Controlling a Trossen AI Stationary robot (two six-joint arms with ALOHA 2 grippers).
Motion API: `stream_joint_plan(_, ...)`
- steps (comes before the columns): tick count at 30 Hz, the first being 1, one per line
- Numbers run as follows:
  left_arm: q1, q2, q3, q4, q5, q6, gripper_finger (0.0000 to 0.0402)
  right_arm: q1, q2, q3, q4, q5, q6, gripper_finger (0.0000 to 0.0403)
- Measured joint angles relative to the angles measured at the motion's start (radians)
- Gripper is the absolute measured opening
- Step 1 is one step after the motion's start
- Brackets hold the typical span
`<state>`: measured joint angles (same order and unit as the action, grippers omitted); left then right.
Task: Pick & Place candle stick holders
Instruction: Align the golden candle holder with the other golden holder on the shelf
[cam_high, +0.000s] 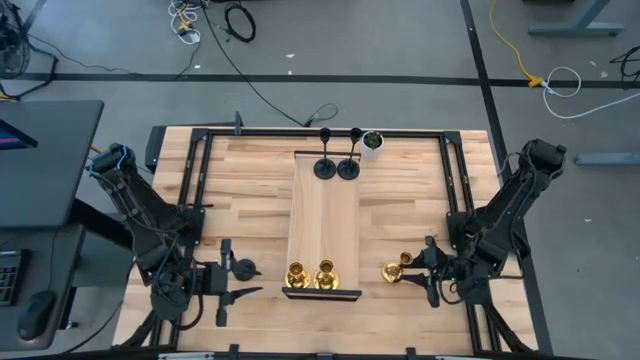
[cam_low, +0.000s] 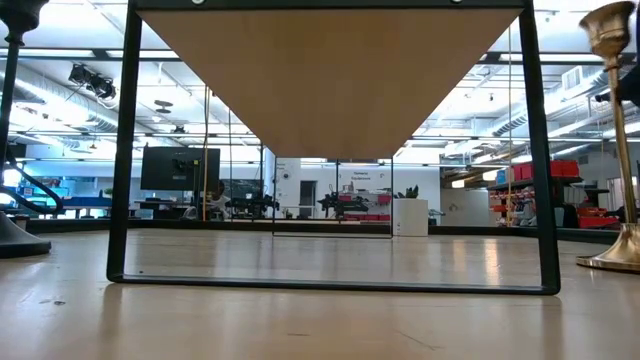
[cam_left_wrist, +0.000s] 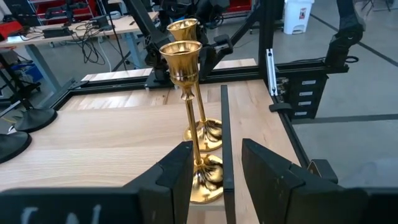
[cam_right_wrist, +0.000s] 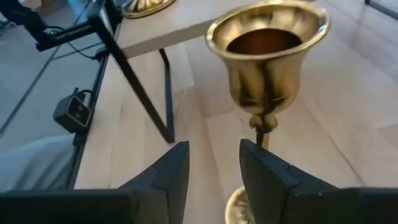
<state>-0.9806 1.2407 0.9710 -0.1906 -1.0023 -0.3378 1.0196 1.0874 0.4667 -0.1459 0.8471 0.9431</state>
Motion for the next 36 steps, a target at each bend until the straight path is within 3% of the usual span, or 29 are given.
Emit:
stream_joint_plan(6, 0.0, 0.0, 0.0, 0.0, 0.0, -0.014, 0.0138, -0.03, 0.0, 0.0, 0.003, -0.01, -0.003, 0.0142)
stream_joint_plan(11, 0.0, 0.0, 0.0, 0.0, 0.0, -0.014, 0.0138, -0.035, 0.0, 0.0, 0.009, -0.174, 0.032, 0.0142)
stream_joint_plan(16, 0.0, 0.0, 0.0, -0.001, 0.0, -0.014, 0.0138, -0.035, 0.0, 0.0, 0.009, -0.228, 0.048, 0.0142)
stream_joint_plan(28, 0.0, 0.001, 0.0, -0.001, 0.0, -0.017, 0.0138, -0.037, 0.0, 0.0, -0.142, -0.196, 0.156, 0.0142)
stream_joint_plan(36, 0.0, 0.002, 0.0, -0.001, 0.0, -0.017, 0.0138, -0.047, 0.0, 0.0, -0.065, -0.093, 0.042, 0.0142)
